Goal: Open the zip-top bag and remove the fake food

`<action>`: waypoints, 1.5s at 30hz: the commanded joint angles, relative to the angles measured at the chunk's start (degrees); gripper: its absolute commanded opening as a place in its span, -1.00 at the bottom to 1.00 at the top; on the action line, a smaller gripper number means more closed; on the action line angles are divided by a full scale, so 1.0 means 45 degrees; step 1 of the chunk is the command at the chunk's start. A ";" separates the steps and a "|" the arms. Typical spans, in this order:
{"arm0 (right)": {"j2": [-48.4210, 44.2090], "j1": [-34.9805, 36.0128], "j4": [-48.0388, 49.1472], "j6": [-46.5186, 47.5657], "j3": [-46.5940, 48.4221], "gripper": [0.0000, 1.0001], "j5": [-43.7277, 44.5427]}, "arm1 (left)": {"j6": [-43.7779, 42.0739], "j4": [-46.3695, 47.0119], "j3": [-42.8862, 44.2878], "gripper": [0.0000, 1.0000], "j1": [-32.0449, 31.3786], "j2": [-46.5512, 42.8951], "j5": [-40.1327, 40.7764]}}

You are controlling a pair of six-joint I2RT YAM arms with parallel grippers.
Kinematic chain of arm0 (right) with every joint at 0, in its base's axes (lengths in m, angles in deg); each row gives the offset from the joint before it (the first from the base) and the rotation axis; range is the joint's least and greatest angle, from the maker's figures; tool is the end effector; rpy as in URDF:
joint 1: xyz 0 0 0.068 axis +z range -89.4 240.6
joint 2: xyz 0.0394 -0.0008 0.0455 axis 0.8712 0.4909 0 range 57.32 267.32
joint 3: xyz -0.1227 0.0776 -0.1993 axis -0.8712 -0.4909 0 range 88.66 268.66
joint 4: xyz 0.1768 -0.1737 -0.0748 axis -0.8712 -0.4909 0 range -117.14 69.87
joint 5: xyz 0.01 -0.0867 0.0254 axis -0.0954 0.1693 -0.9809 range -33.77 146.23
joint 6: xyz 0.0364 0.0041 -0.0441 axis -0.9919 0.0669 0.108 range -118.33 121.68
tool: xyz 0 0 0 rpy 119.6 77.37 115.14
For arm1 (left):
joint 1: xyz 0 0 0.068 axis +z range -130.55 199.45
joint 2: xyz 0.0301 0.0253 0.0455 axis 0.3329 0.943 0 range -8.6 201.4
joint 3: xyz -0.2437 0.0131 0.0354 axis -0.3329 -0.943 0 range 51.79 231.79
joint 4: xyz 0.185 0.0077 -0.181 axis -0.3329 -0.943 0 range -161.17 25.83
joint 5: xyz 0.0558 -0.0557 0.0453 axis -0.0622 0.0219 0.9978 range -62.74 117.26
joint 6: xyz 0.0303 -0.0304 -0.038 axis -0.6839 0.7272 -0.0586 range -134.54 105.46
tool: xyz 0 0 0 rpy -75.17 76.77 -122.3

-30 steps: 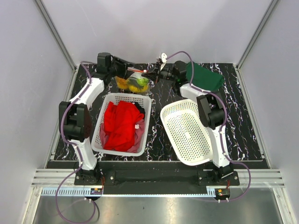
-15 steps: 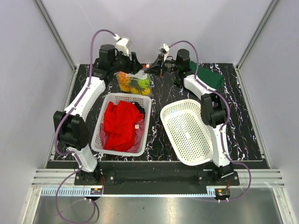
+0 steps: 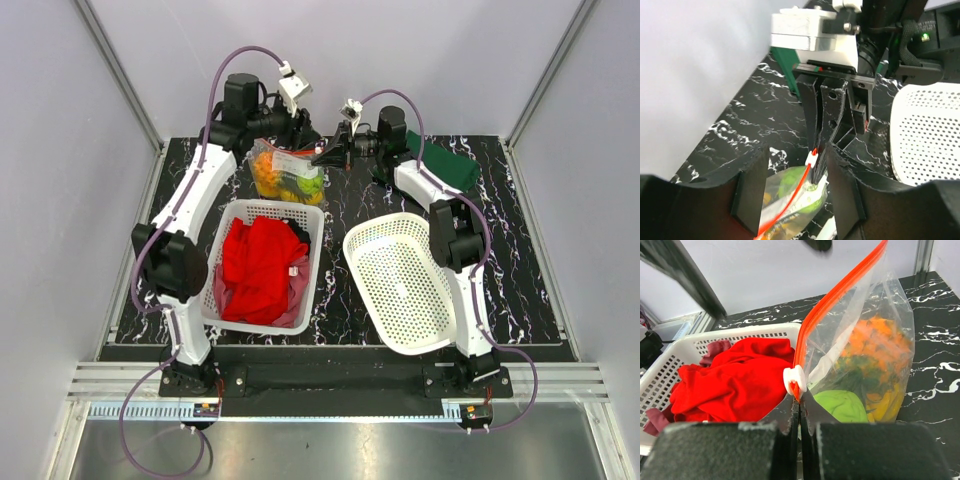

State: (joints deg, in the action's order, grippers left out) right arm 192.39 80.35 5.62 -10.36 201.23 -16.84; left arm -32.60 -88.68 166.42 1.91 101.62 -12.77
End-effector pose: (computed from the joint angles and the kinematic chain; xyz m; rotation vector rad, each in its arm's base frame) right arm 0.4764 0.2123 0.2484 -1.1595 1.2894 1.3678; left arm 0.4093 -0.1567 0.3781 1.0035 1.6009 -0.6611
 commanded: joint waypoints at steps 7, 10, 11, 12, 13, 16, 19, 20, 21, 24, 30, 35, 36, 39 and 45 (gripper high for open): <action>-0.0210 -0.0072 0.0077 -0.0430 0.0725 -1.00 -0.0635 | -0.1395 -0.1758 0.1129 0.03 0.0070 0.0938 -0.1941; -0.0229 -0.0072 0.0077 -0.0510 0.0823 -1.00 -0.0694 | -0.1396 -0.1760 0.1050 -0.04 0.0070 0.0938 -0.1984; -0.0229 -0.0072 0.0077 -0.0490 0.0804 -1.00 -0.0713 | -0.1396 -0.1760 0.1050 -0.06 0.0070 0.0957 -0.1964; -0.0287 -0.0072 0.0077 -0.0490 0.0746 -1.00 -0.0733 | -0.1396 -0.1760 0.1050 -0.10 0.0050 0.0957 -0.1983; -0.0288 -0.0053 0.0077 -0.0510 0.0745 -1.00 -0.0733 | -0.1376 -0.1760 0.1070 -0.11 0.0050 0.0977 -0.2060; -0.0327 -0.0072 0.0096 -0.0549 0.0745 -1.00 -0.0791 | -0.1279 -0.1740 0.1245 -0.21 0.0070 0.1093 -0.2139; -0.0346 -0.0072 0.0116 -0.0529 0.0745 -1.00 -0.0792 | -0.1318 -0.1779 0.1324 -0.31 0.0070 0.1152 -0.2101; -0.0366 -0.0053 0.0116 -0.0549 0.0726 -1.00 -0.0792 | -0.1318 -0.1760 0.1343 -0.33 0.0070 0.1172 -0.2100; -0.0366 -0.0072 0.0116 -0.0549 0.0726 -1.00 -0.0792 | -0.1279 -0.1779 0.1382 -0.35 0.0050 0.1191 -0.2100; -0.0386 -0.0072 0.0154 -0.0588 0.0726 -1.00 -0.0811 | -0.1240 -0.1799 0.1402 -0.34 0.0050 0.1309 -0.2081; -0.0366 -0.0072 0.0155 -0.0607 0.0784 -1.00 -0.0831 | -0.1298 -0.1877 0.1441 -0.43 0.0050 0.1484 -0.1788; -0.0385 -0.0072 0.0194 -0.0510 0.0707 -1.00 -0.0675 | -0.1396 -0.1897 0.1460 -0.83 0.0050 0.1426 -0.1457; -0.0405 -0.0072 0.0271 -0.0452 0.0629 -1.00 -0.0597 | -0.1376 -0.1916 0.1480 -0.94 0.0050 0.1368 -0.1378; -0.0697 -0.0111 0.0796 -0.0179 -0.0054 -1.00 0.0105 | -0.1318 -0.1799 0.1383 -1.00 0.0070 0.1212 -0.0657; -0.0718 -0.0714 0.3120 -0.1909 -0.0700 -1.00 0.1239 | -0.0930 -0.1253 0.0564 -1.00 0.0342 0.0567 0.0458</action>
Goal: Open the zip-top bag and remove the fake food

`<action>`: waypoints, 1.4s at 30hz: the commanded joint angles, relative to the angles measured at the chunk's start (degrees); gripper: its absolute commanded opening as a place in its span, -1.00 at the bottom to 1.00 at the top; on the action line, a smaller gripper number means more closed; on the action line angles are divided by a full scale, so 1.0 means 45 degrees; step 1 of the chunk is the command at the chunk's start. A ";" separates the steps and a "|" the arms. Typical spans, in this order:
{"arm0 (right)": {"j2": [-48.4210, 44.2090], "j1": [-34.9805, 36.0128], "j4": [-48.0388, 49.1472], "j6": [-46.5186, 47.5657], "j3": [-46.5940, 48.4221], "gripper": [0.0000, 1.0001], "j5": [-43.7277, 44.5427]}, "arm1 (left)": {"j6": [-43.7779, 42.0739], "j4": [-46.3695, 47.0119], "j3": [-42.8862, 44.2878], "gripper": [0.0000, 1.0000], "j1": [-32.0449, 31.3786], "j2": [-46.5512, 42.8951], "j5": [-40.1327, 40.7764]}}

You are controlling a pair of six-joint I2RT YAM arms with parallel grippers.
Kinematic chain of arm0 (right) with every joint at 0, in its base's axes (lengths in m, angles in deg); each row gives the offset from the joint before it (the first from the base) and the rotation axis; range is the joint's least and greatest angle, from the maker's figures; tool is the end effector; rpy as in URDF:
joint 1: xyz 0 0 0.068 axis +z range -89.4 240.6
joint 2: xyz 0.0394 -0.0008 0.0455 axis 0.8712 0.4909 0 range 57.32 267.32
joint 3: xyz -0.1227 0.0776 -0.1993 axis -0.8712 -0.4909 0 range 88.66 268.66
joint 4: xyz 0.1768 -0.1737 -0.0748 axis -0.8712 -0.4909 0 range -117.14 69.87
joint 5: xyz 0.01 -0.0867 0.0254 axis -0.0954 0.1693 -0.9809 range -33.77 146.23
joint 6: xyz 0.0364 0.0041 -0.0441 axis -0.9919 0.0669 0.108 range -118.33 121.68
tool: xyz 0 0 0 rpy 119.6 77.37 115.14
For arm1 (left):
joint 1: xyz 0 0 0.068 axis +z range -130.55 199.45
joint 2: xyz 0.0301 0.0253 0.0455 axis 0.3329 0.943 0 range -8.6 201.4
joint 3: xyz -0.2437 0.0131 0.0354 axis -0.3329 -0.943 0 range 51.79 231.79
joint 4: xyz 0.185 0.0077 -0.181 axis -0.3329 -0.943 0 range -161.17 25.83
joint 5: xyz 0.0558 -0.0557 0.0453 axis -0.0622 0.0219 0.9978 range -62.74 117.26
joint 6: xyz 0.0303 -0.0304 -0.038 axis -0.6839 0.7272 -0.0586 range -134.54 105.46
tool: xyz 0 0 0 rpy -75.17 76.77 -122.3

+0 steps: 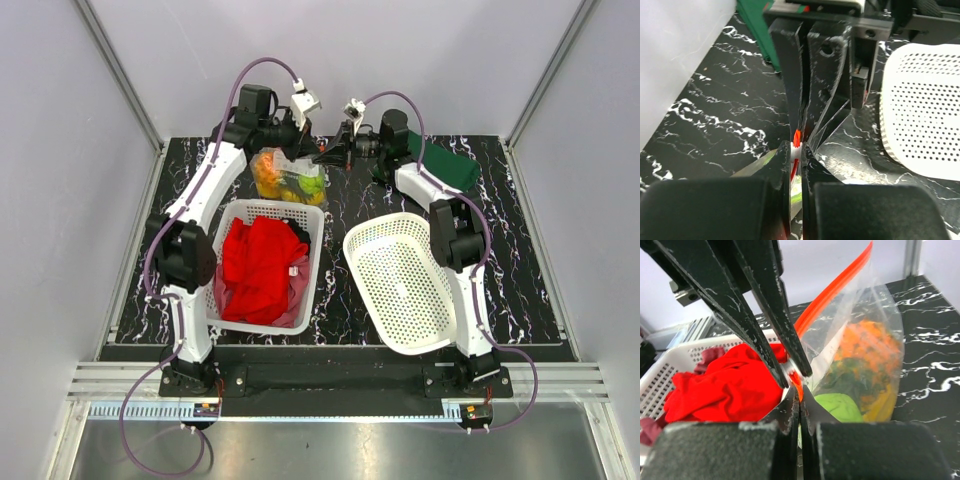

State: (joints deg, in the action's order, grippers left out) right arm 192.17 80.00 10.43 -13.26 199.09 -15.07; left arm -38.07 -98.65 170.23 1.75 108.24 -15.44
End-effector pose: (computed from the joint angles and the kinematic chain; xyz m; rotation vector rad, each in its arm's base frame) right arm 0.4767 0.2087 0.2452 -1.1173 1.2923 1.3535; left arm 0.4248 -0.1644 0.3352 1.1094 1.7331 -0.7299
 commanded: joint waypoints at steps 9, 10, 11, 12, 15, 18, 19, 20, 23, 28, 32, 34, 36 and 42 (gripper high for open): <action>-0.0669 -0.1673 0.2528 -0.1607 -0.0459 -1.00 0.1393 | 0.1689 0.1764 -0.1806 -1.00 0.1039 -0.2056 0.2825; -0.0650 -0.1829 0.2156 -0.1370 -0.0342 -1.00 0.1509 | 0.1887 0.1764 -0.1942 -1.00 0.1138 -0.2173 0.3196; -0.0591 -0.1908 0.1727 -0.1213 -0.0187 -1.00 0.1607 | 0.2101 0.1764 -0.2214 -1.00 0.1274 -0.2291 0.3586; -0.0552 -0.2005 0.1626 -0.1115 -0.0127 -1.00 0.1743 | 0.2626 0.1744 -0.2352 -1.00 0.1295 -0.2562 0.4093; -0.0396 -0.2240 0.0905 -0.0745 0.0108 -1.00 0.2484 | 0.3391 0.1705 -0.3366 -1.00 0.1412 -0.3129 0.5463; -0.0201 -0.2338 0.0415 -0.0392 0.0302 -1.00 0.3364 | 0.4308 0.1919 -0.4710 -1.00 0.1432 -0.3931 0.5990; -0.0181 -0.2377 0.0337 -0.0333 0.0303 -1.00 0.3830 | 0.4659 0.1920 -0.5065 -1.00 0.1451 -0.4280 0.6360; -0.0103 -0.2358 0.0201 -0.0217 0.0400 -1.00 0.3873 | 0.5184 0.1939 -0.5358 -1.00 0.1529 -0.4419 0.6363; 0.0092 -0.2377 0.0548 0.0019 0.0537 -1.00 0.3289 | 0.6143 0.2308 -0.6802 -1.00 0.1549 -0.5238 0.5876; 0.0657 -0.2358 0.0784 0.0293 0.1277 -1.00 0.0583 | 0.6576 0.3541 -0.8874 -1.00 0.1549 -0.6489 0.4530; 0.0951 -0.2338 0.4053 -0.1808 0.1144 -1.00 -0.1202 | 0.6596 0.3502 -0.8234 -0.32 0.1549 -0.6803 0.4273; 0.1146 -0.2299 0.5175 -0.2672 0.1220 -1.00 -0.1884 | 0.6518 0.3521 -0.7301 0.05 0.1549 -0.6570 0.4254; 0.1225 -0.2260 0.5901 -0.3572 0.1357 -1.00 -0.2335 | 0.6245 0.3521 -0.6537 0.29 0.1549 -0.5948 0.4119; 0.1070 -0.2085 0.6215 -0.4687 0.1397 -1.00 -0.2592 | 0.4332 0.3600 -0.3786 0.36 0.1159 -0.3877 0.3612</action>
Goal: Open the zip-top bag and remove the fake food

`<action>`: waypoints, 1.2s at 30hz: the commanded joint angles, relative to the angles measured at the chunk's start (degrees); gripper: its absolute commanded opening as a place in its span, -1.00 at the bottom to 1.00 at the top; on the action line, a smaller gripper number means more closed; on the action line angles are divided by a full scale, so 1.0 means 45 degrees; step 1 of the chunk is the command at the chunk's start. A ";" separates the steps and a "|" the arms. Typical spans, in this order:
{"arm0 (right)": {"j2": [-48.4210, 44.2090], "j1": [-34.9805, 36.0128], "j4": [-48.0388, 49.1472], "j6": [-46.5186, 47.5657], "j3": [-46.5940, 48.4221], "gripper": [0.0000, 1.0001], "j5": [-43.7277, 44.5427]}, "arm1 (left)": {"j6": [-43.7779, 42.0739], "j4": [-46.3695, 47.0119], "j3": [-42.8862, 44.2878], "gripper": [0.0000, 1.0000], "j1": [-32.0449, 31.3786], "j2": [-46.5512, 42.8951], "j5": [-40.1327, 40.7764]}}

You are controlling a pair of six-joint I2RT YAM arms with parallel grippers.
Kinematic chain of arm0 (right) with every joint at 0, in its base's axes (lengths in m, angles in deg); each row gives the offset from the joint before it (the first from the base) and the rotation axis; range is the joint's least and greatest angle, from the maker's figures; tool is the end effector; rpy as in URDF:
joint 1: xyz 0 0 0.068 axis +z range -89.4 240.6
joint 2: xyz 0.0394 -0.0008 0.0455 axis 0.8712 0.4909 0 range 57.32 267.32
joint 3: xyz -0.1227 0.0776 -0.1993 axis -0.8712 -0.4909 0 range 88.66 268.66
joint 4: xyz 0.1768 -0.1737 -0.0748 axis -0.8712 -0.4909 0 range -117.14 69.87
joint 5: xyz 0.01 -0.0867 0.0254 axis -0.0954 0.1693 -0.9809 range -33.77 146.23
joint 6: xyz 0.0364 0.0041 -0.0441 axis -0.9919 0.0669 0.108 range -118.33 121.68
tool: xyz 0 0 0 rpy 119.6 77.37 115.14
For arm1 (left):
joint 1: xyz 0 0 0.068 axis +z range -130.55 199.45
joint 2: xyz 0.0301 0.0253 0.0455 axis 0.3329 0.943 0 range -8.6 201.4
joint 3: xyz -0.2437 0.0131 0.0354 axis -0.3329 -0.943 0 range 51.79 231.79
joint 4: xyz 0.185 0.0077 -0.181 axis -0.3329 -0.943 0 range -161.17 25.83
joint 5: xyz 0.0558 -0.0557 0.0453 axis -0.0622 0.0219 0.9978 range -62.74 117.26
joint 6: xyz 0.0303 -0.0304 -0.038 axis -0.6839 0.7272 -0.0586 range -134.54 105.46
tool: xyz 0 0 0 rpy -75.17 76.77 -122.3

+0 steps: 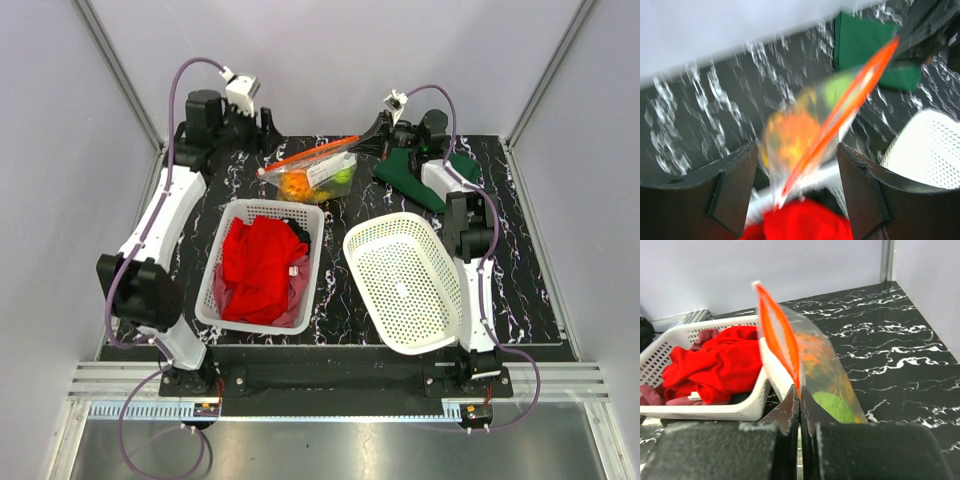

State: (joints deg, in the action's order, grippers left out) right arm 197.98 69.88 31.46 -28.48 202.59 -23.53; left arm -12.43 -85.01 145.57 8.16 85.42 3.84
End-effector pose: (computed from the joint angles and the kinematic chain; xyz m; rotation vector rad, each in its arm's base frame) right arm 0.5069 0.1233 0.2424 -1.1079 1.2233 1.3178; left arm 0.3724 -0.0907 0.3688 0.4273 1.8987 -0.5508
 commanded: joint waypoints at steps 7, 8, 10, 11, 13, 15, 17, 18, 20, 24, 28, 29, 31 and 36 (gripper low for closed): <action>-0.0184 0.0321 0.1191 -0.1522 0.0776 -1.00 -0.0789 | -0.2401 0.0354 0.3495 0.28 -0.0596 0.3342 -0.2392; -0.0184 0.0321 0.1191 -0.1522 0.0776 -1.00 -0.0809 | -0.2441 0.0354 0.3632 0.29 -0.0616 0.3500 -0.2548; -0.0203 0.0321 0.1210 -0.1542 0.0757 -1.00 -0.0848 | -0.2422 0.0180 0.4295 0.29 -0.0694 0.3929 -0.2530; -0.0203 0.0321 0.1211 -0.1561 0.0776 -1.00 -0.0868 | -0.2383 0.0159 0.4491 0.29 -0.0694 0.4337 -0.2646; -0.0203 0.0341 0.1211 -0.1581 0.0796 -1.00 -0.0887 | -0.2228 0.0139 0.4998 0.29 -0.0733 0.4633 -0.2647; -0.0222 0.0321 0.1211 -0.1581 0.0815 -1.00 -0.0907 | -0.2188 0.0139 0.5215 0.21 -0.0733 0.4966 -0.2764; -0.0223 0.0321 0.1191 -0.1581 0.0835 -1.00 -0.0926 | -0.2284 0.0120 0.5313 0.15 -0.0792 0.5103 -0.2726; -0.0242 0.0340 0.1191 -0.1562 0.0835 -1.00 -0.0926 | -0.2285 0.0120 0.5313 0.12 -0.0811 0.5181 -0.2745; -0.0223 0.0341 0.1172 -0.1562 0.0854 -1.00 -0.0946 | -0.2480 0.0003 0.5294 0.09 -0.0831 0.5259 -0.2823; -0.0164 0.0341 0.1152 -0.1581 0.0913 -1.00 -0.0965 | -0.2676 -0.0387 0.5567 0.02 -0.0851 0.5552 -0.3076; -0.0106 0.0438 0.1133 -0.1659 0.1030 -1.00 -0.0985 | -0.2695 -0.0777 0.5645 -0.05 -0.0870 0.5864 -0.3506; -0.0086 0.0438 0.1132 -0.1640 0.1030 -1.00 -0.0985 | -0.2753 -0.0895 0.5684 -0.10 -0.0890 0.5904 -0.3526; -0.0086 0.0477 0.1132 -0.1679 0.1089 -1.00 -0.0985 | -0.2851 -0.1168 0.5801 -0.18 -0.0909 0.6118 -0.3623; -0.0047 0.0516 0.1054 -0.1679 0.1167 -1.00 -0.1044 | -0.2968 -0.1404 0.5801 -0.42 -0.0909 0.6139 -0.3838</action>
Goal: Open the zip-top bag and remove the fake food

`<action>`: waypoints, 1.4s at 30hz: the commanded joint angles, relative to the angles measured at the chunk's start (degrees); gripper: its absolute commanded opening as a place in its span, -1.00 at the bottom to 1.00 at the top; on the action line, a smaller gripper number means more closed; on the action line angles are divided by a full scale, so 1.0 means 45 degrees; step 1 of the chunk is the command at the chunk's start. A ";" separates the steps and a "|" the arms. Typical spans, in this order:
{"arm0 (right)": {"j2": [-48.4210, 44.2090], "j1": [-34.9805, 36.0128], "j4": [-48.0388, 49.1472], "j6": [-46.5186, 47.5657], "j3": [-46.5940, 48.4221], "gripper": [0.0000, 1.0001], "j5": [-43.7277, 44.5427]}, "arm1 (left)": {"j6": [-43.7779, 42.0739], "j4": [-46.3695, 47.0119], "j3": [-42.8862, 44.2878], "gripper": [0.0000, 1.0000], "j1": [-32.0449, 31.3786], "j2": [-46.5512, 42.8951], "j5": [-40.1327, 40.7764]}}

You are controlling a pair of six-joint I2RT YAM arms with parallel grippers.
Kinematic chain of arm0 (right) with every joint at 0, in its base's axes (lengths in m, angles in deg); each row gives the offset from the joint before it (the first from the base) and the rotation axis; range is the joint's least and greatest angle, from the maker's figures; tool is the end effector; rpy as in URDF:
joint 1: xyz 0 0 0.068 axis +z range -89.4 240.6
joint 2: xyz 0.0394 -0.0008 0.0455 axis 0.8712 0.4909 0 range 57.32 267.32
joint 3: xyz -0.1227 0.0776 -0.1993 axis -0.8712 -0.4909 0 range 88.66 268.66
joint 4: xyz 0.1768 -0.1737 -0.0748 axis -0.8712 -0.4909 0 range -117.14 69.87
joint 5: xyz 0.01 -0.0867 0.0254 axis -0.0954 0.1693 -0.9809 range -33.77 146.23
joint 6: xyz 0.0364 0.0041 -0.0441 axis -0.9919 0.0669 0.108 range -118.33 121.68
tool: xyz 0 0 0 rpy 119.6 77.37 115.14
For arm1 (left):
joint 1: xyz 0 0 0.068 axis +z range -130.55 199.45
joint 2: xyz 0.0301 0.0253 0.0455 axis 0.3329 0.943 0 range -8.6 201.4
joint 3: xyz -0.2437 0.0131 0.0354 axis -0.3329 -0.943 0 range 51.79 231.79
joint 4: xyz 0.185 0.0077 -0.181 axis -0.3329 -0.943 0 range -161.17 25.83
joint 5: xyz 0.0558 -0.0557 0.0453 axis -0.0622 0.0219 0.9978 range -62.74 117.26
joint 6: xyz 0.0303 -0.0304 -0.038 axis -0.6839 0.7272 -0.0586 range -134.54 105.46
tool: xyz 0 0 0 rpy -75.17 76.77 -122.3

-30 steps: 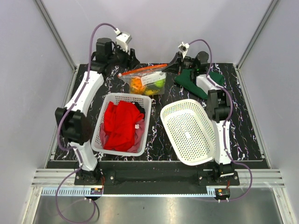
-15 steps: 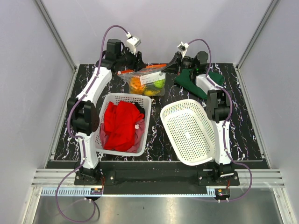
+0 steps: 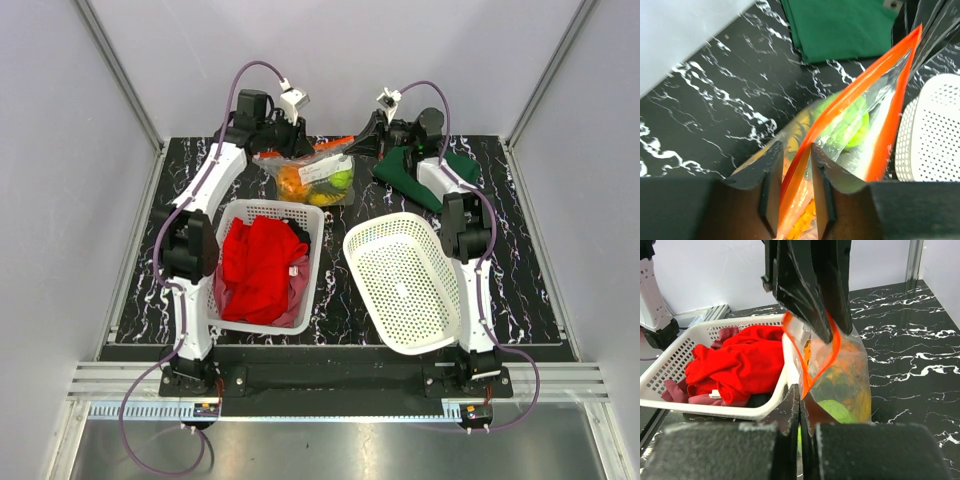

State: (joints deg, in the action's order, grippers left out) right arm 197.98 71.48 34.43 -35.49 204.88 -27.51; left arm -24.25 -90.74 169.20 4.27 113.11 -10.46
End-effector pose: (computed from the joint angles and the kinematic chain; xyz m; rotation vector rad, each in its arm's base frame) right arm 0.4994 0.1371 0.2574 -1.1817 1.2179 1.3994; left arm 0.4584 -0.1500 0.3022 0.8225 1.8998 -0.7484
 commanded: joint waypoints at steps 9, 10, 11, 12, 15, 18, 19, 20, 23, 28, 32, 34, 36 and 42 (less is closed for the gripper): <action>0.0090 0.0162 0.0121 -0.0003 0.0833 -1.00 0.0094 | -0.0186 -0.0443 0.0161 -0.77 0.0131 -0.0717 -0.2653; 0.0109 0.0162 0.0101 0.0036 0.0852 -1.00 0.0133 | -0.0107 -0.0444 0.0102 -0.88 0.0150 -0.0796 -0.2732; 0.0109 0.0162 0.0043 0.0076 0.0891 -1.00 0.0288 | -0.0049 -0.0463 -0.0053 -0.93 0.0151 -0.0874 -0.2906; 0.0129 0.0162 -0.0170 0.0192 0.0930 -1.00 0.0406 | 0.0107 -0.0483 -0.0151 -1.00 0.0151 -0.1030 -0.2908; 0.0051 0.0162 -0.2345 0.1299 0.1378 -0.75 0.1030 | 0.0749 -0.0406 -0.0580 -1.00 0.0151 -0.1381 -0.1955; -0.0474 0.0162 -0.6189 0.3114 0.1634 0.41 0.2550 | 0.2113 0.1148 -0.2154 -1.00 0.0151 -0.2395 -0.0217; -0.0689 0.0181 -0.7310 0.3548 0.1614 0.59 0.3851 | 0.2584 0.1641 -0.2628 -1.00 0.0131 -0.3075 0.0657; -0.1059 0.0201 -0.8655 0.4074 0.1788 0.64 0.4599 | 0.3091 0.2187 -0.3194 -1.00 0.0112 -0.3411 0.1343; -0.2170 0.0357 -1.2046 0.4901 0.0976 0.99 0.7860 | 0.4578 0.3636 -0.4642 -1.00 -0.0005 -0.4367 0.3022; -0.4068 0.0279 -1.3528 0.1623 -0.1274 0.99 1.1924 | 0.5634 0.4204 -0.5581 -1.00 -0.0630 -0.4820 0.5662; -0.5083 0.1019 -1.5346 0.0858 -0.1530 0.99 1.4212 | 0.6747 0.4341 -0.5720 -1.00 -0.0845 -0.4859 0.7497; -0.5339 0.1468 -1.5757 0.0177 -0.1589 1.00 1.5340 | 0.7158 0.4283 -0.5602 -1.00 -0.1060 -0.4781 0.8086; -0.5476 0.2054 -1.6244 0.0075 -0.1375 0.99 1.5543 | 0.7547 0.4360 -0.5543 -1.00 -0.1254 -0.4781 0.8729; -0.4951 0.3189 -1.6695 -0.0605 -0.0361 1.00 1.5739 | 0.8193 0.4615 -0.4842 -1.00 -0.1763 -0.4333 0.9318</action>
State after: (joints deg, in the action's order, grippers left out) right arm 175.36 83.54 -37.19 -34.53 198.50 40.18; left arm 9.12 -75.66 143.49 -2.03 93.79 26.83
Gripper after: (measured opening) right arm 0.994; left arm 0.024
